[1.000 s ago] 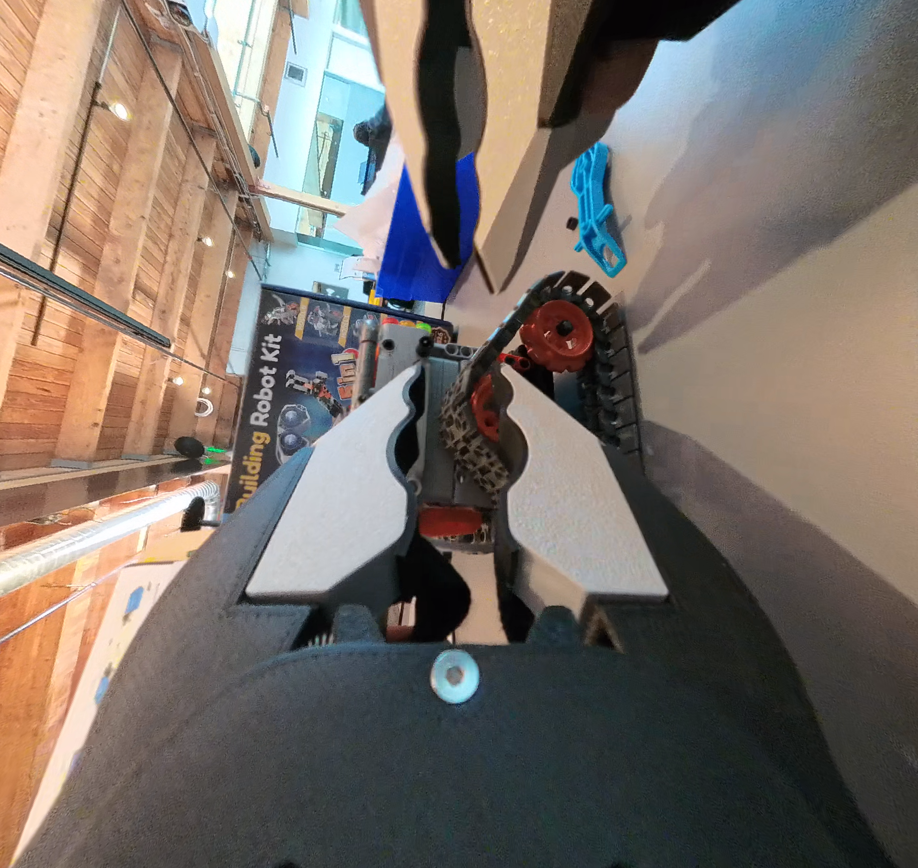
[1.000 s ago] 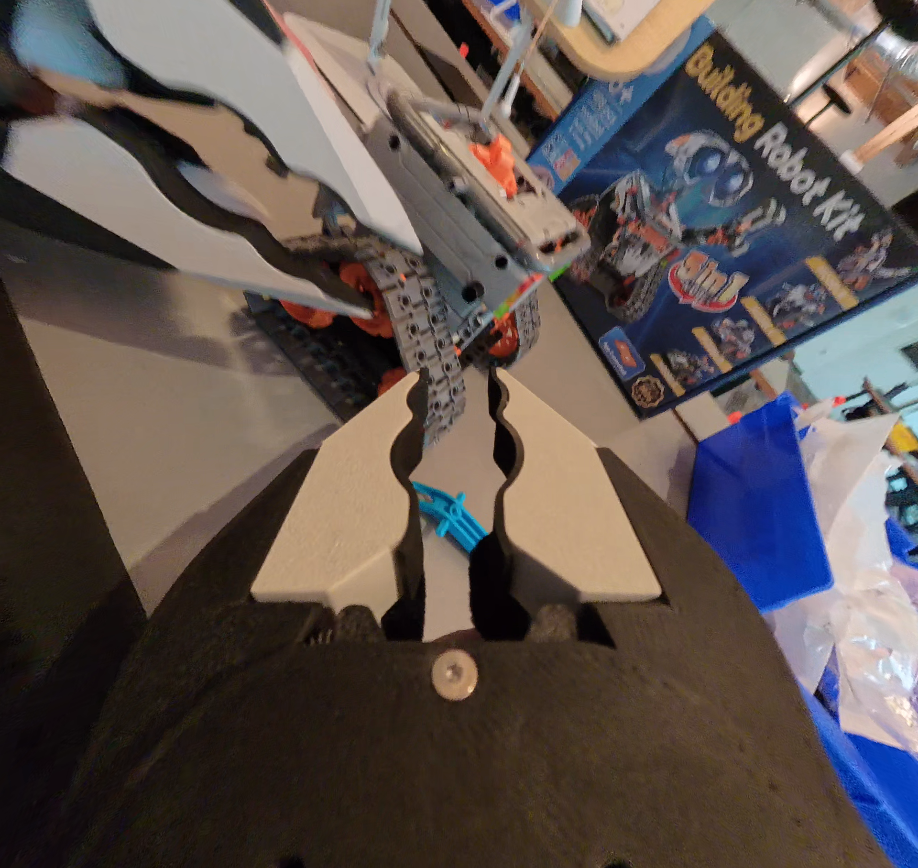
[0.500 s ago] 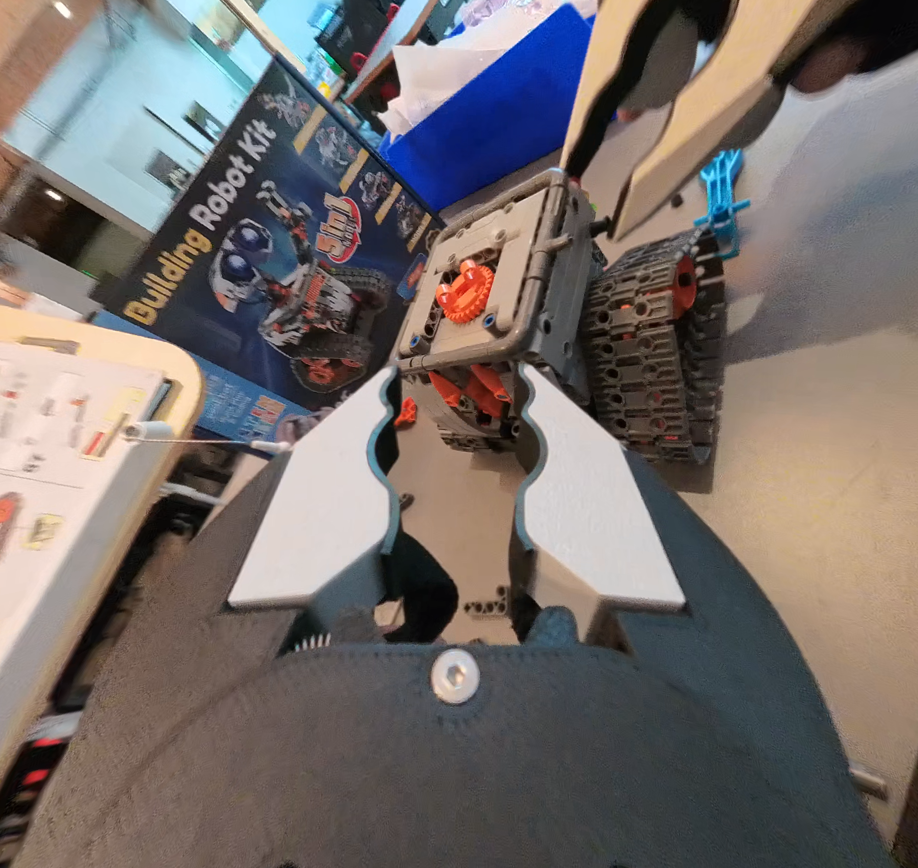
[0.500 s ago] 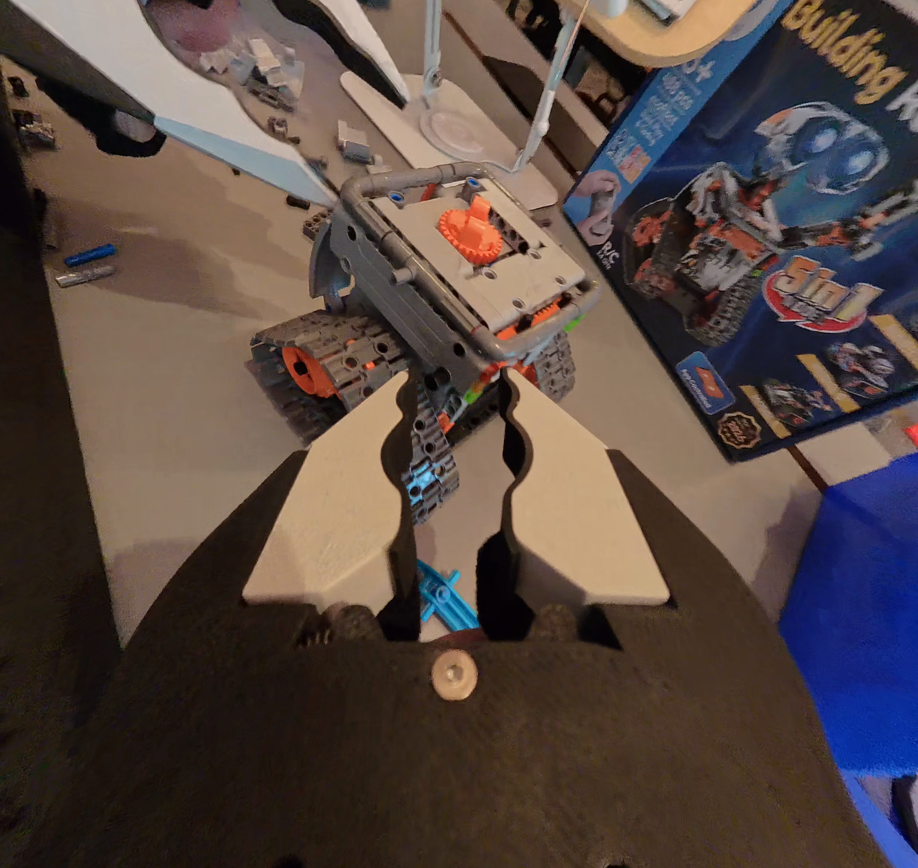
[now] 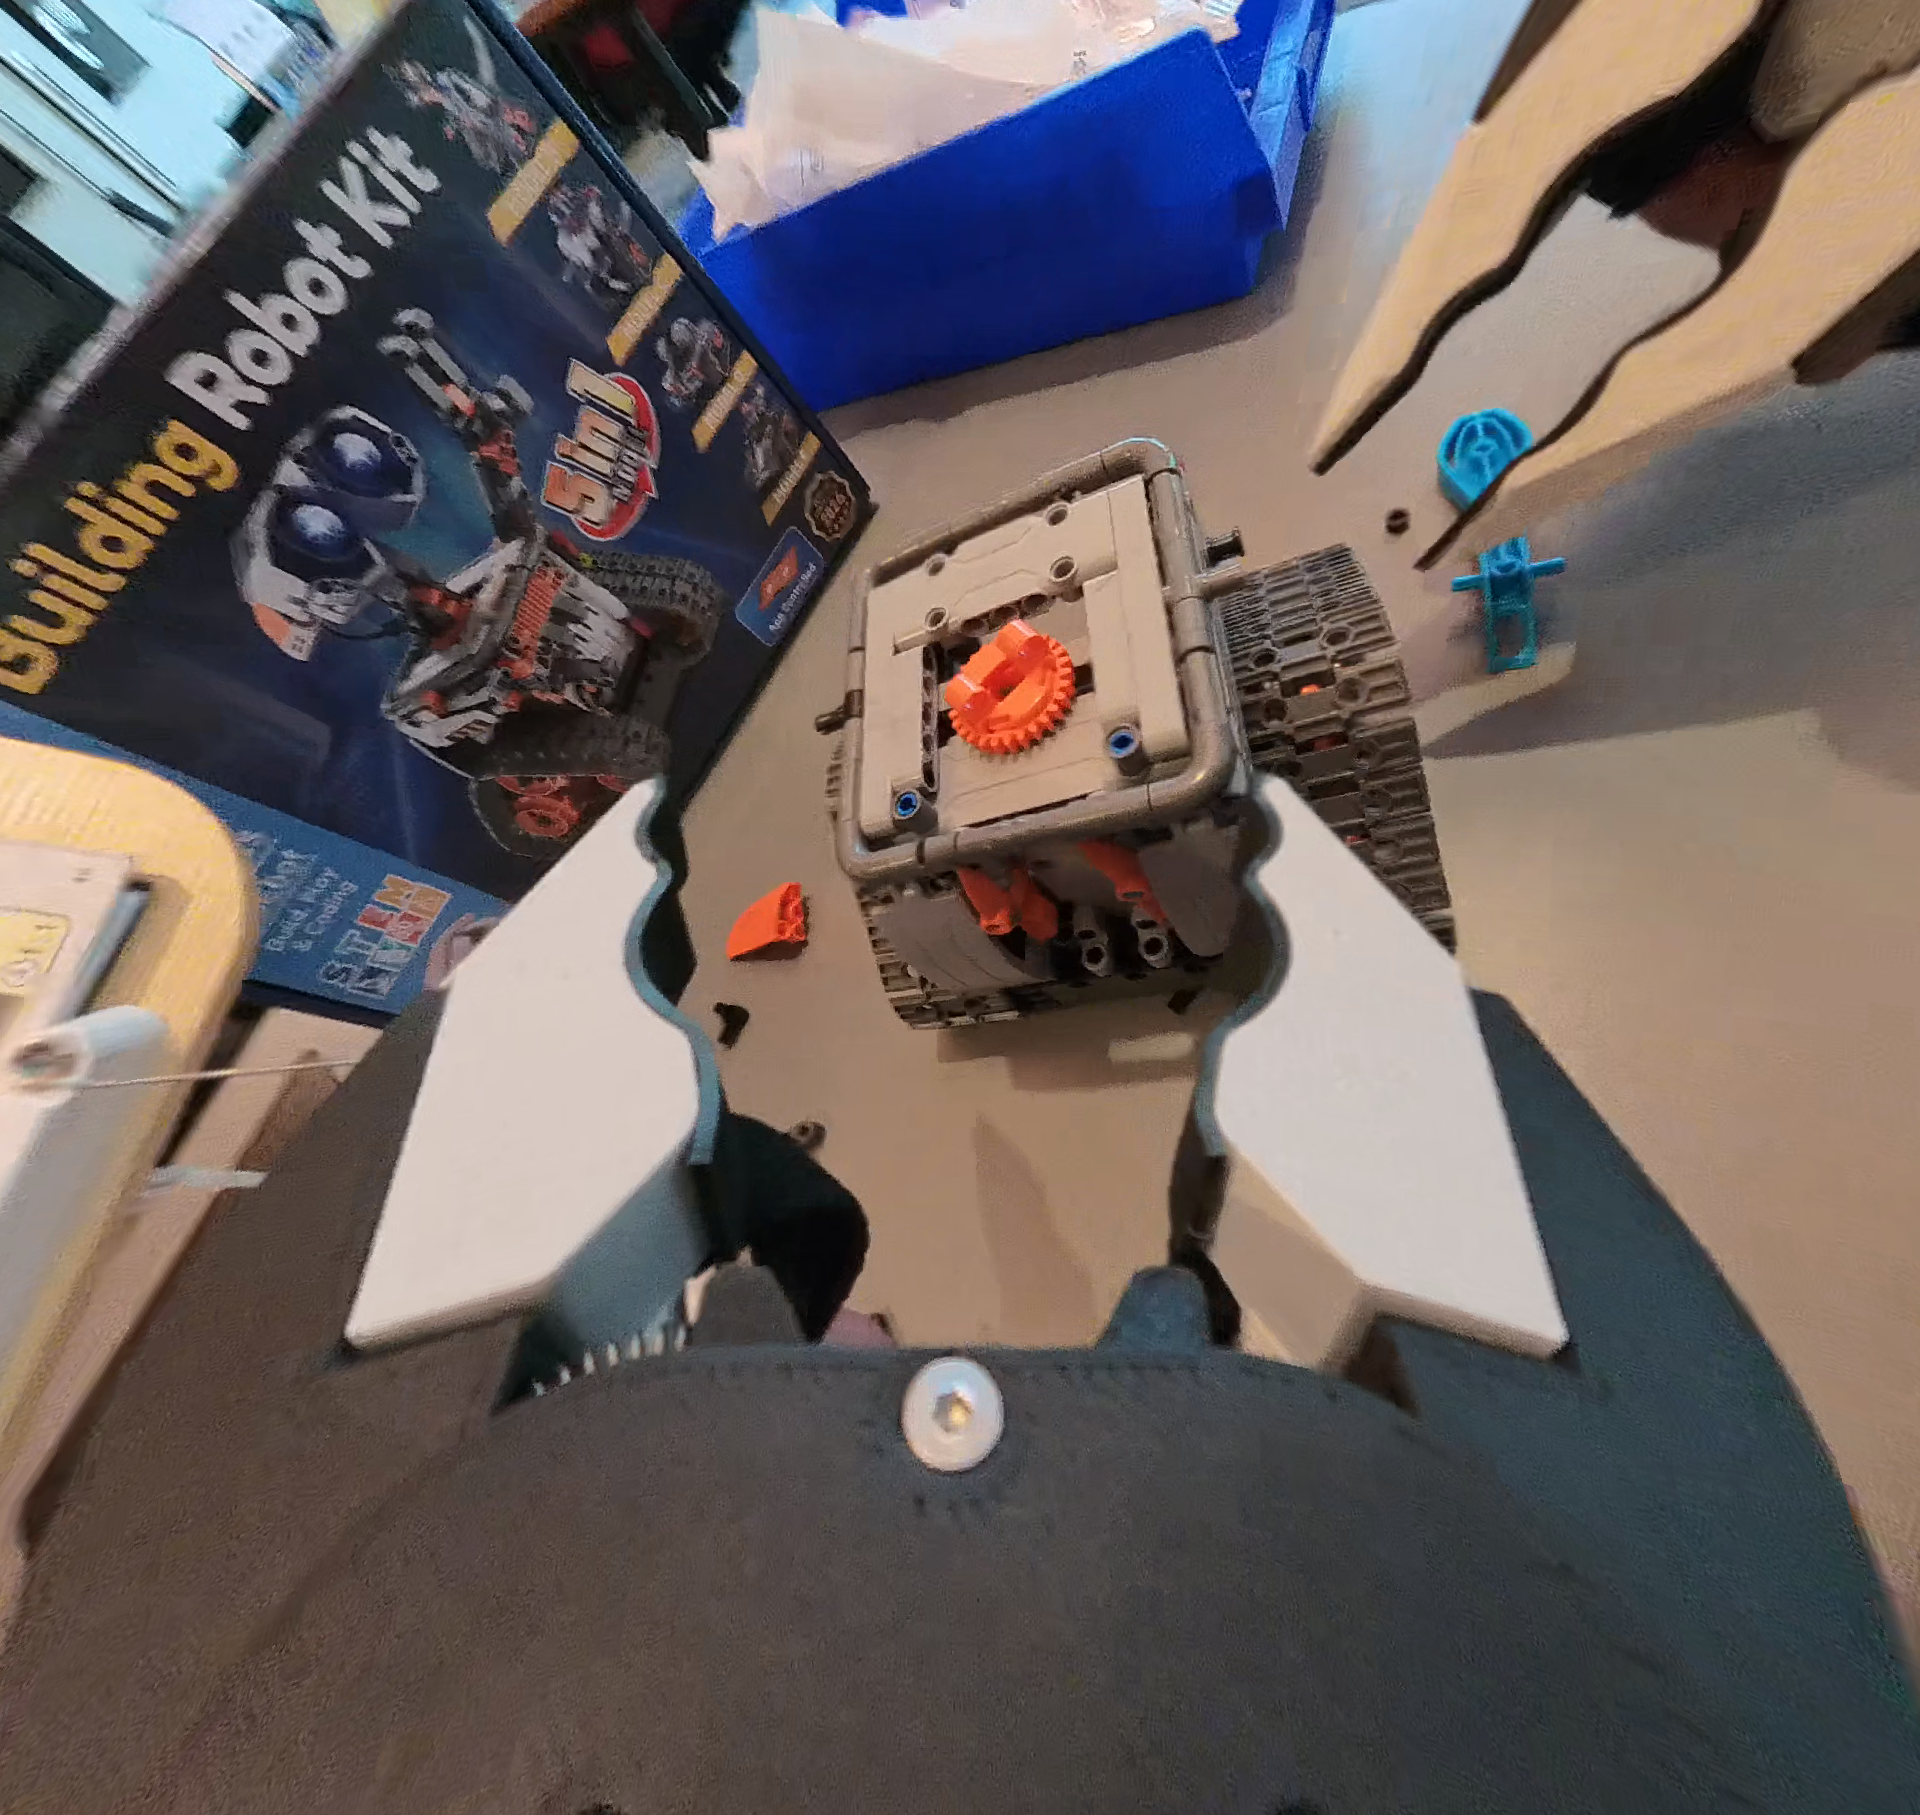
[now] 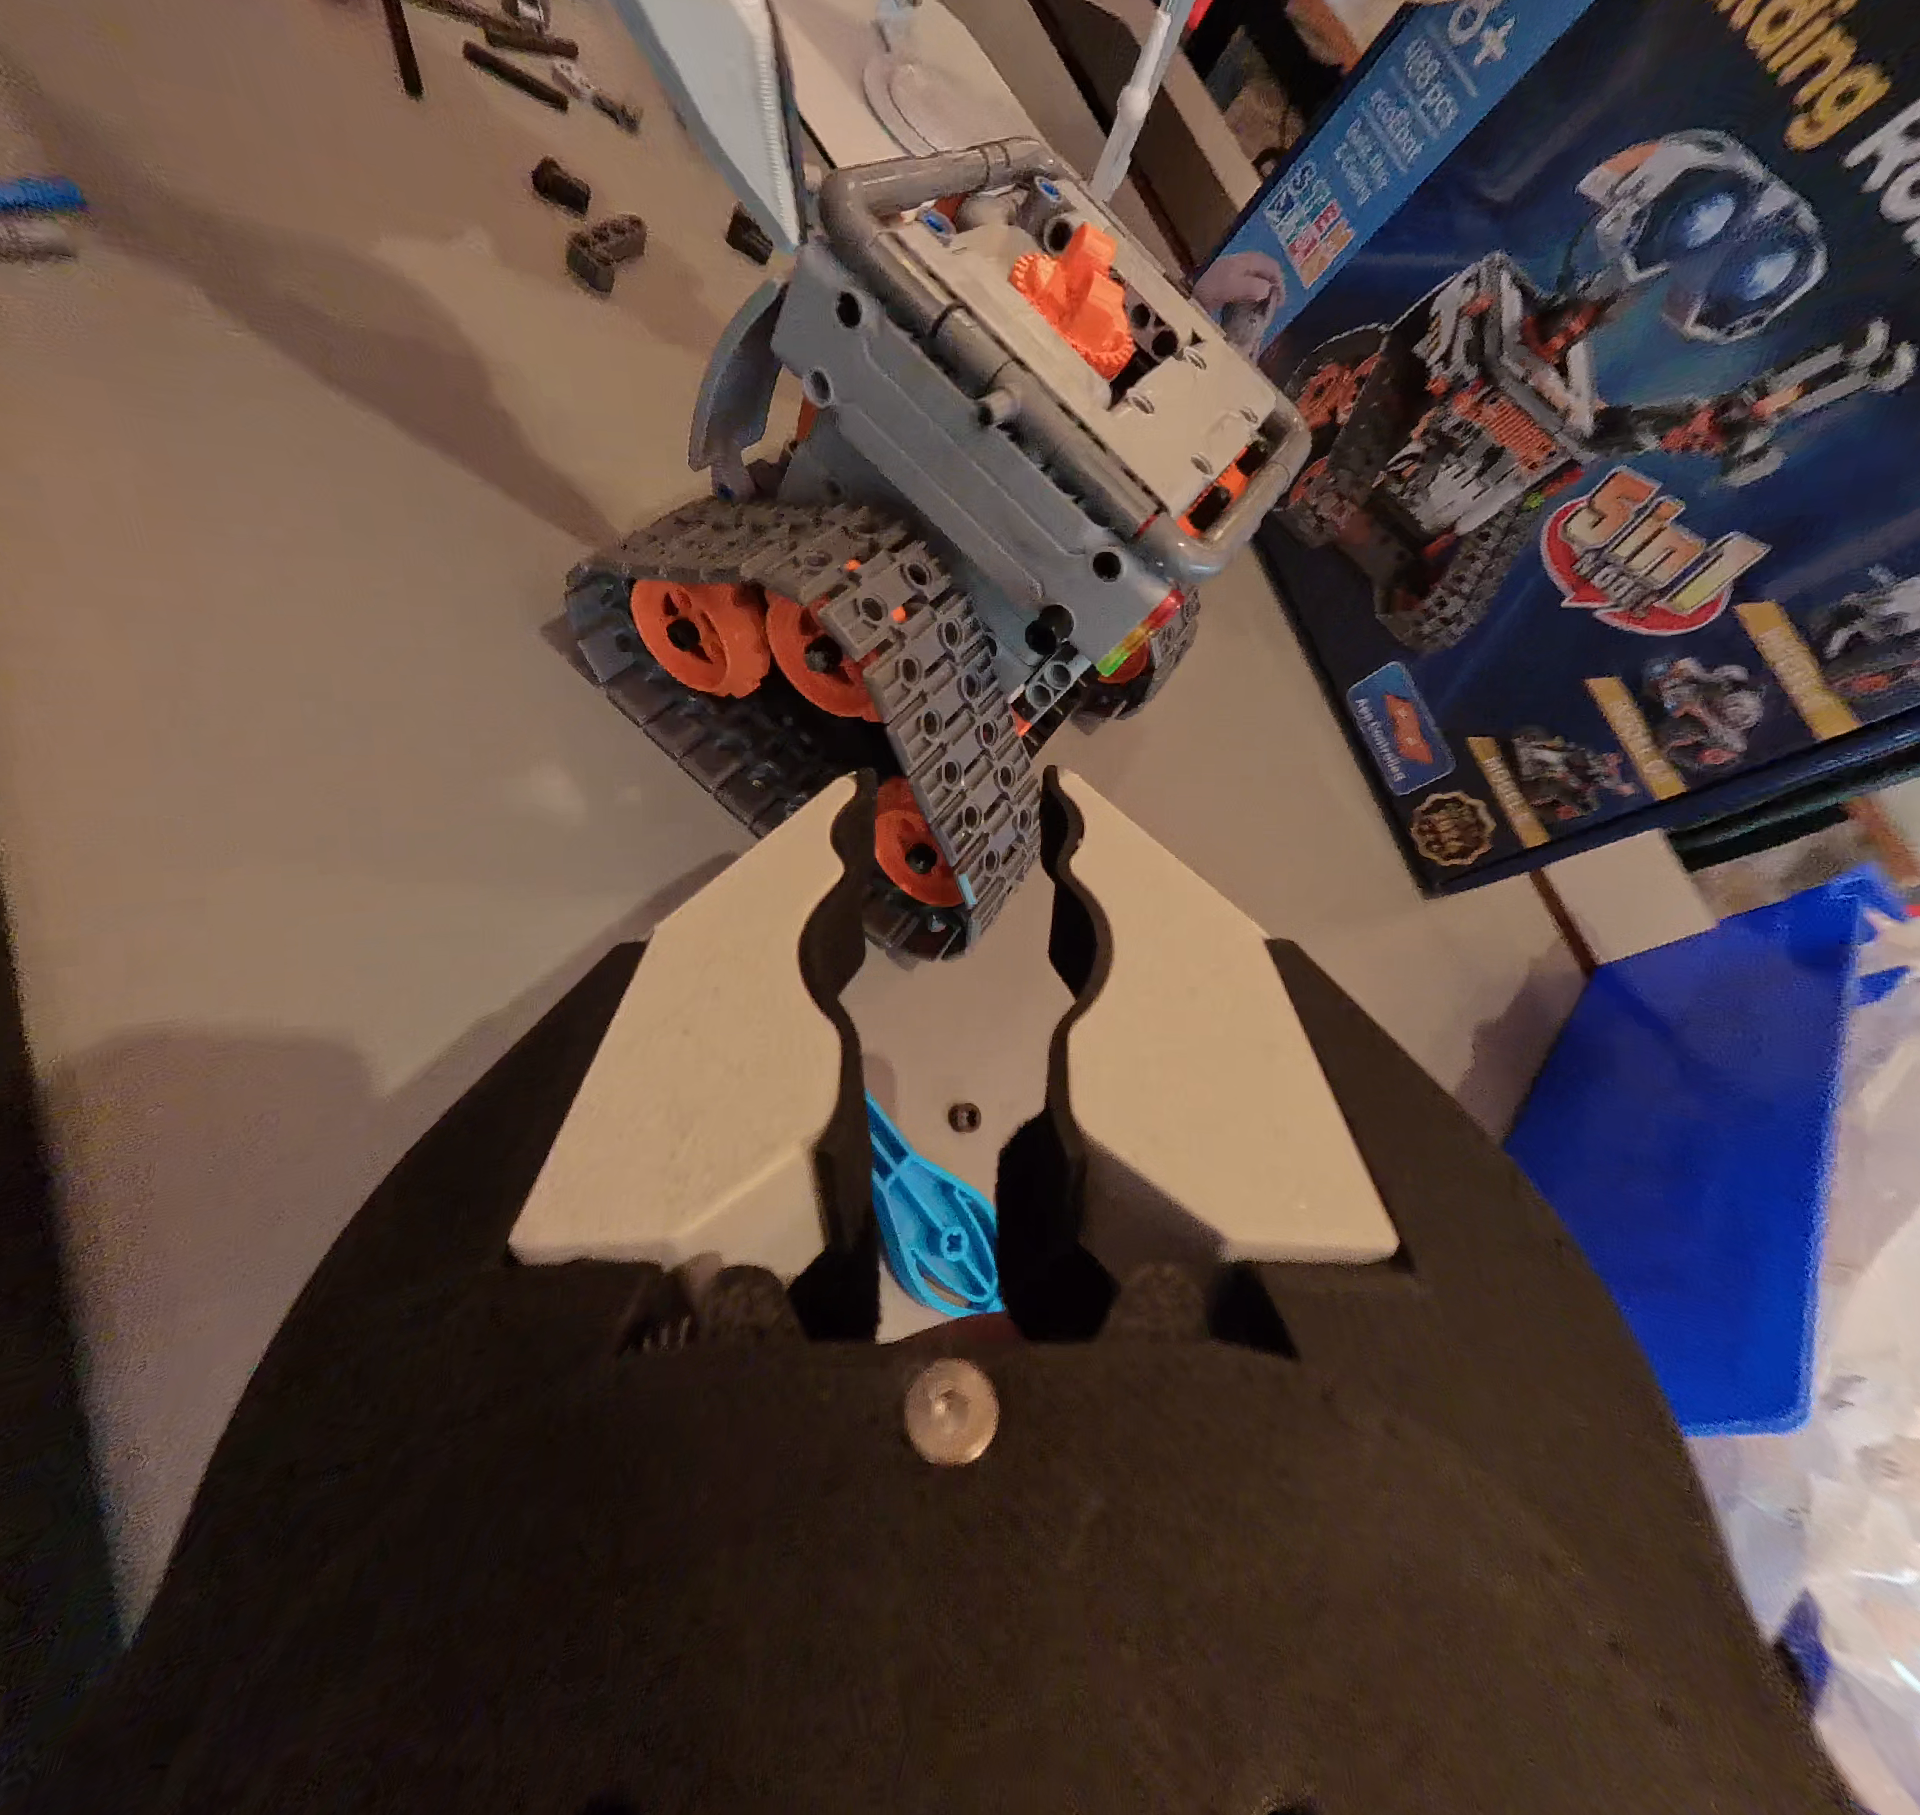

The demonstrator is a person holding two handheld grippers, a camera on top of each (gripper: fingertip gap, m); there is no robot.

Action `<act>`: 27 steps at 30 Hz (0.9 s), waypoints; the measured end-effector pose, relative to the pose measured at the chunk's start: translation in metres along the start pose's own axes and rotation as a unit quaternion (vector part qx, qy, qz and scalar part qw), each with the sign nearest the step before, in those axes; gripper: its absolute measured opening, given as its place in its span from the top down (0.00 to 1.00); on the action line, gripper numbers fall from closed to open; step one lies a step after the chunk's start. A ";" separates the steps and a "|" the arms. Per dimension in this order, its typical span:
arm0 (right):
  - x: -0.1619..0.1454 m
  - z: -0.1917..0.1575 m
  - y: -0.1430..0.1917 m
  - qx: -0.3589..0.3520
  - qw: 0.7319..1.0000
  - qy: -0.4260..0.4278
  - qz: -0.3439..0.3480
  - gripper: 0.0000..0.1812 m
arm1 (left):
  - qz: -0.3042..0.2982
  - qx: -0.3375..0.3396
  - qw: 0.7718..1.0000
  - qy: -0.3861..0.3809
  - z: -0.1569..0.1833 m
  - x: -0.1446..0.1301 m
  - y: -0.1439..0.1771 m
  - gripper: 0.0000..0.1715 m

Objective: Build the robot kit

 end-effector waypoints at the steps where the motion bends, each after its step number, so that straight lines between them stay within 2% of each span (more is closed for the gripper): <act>1: -0.001 -0.004 0.001 -0.005 1.000 0.017 0.004 0.84 | -0.013 -0.020 1.000 0.018 -0.001 0.001 -0.005 0.36; 3: -0.002 -0.013 -0.001 -0.009 0.999 0.043 0.011 0.84 | -0.047 -0.062 0.995 0.057 -0.002 -0.002 -0.019 0.23; 5: -0.003 -0.018 -0.006 -0.025 0.997 0.072 -0.006 0.84 | -0.066 -0.101 0.988 0.096 0.001 -0.005 -0.030 0.18; 7: -0.003 -0.022 -0.011 -0.040 0.995 0.094 -0.011 0.86 | -0.068 -0.092 0.987 0.117 -0.004 -0.007 -0.037 0.23; 10: -0.004 -0.024 -0.014 -0.041 0.994 0.099 -0.013 0.88 | -0.057 -0.094 0.985 0.134 -0.004 -0.010 -0.047 0.36; 17: -0.007 -0.012 -0.011 -0.084 0.993 0.078 -0.016 0.88 | -0.003 -0.092 0.981 0.169 -0.008 -0.013 -0.053 0.38; 21: -0.005 -0.001 -0.009 -0.099 0.993 0.062 -0.005 0.91 | 0.017 -0.124 0.969 0.214 -0.025 -0.015 -0.049 0.38; 27: 0.011 0.005 -0.021 -0.100 0.989 0.107 0.013 0.98 | 0.047 -0.156 0.952 0.258 -0.043 -0.022 -0.047 0.38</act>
Point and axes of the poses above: each gripper's, where its closed fingertips meet, y back along the fingers, x out of its top, z = x × y across the jaws, the point moved 10 cm from there along y, back along the fingers, and after that the axes turned 9 degrees about -x, right-handed, at the moved point
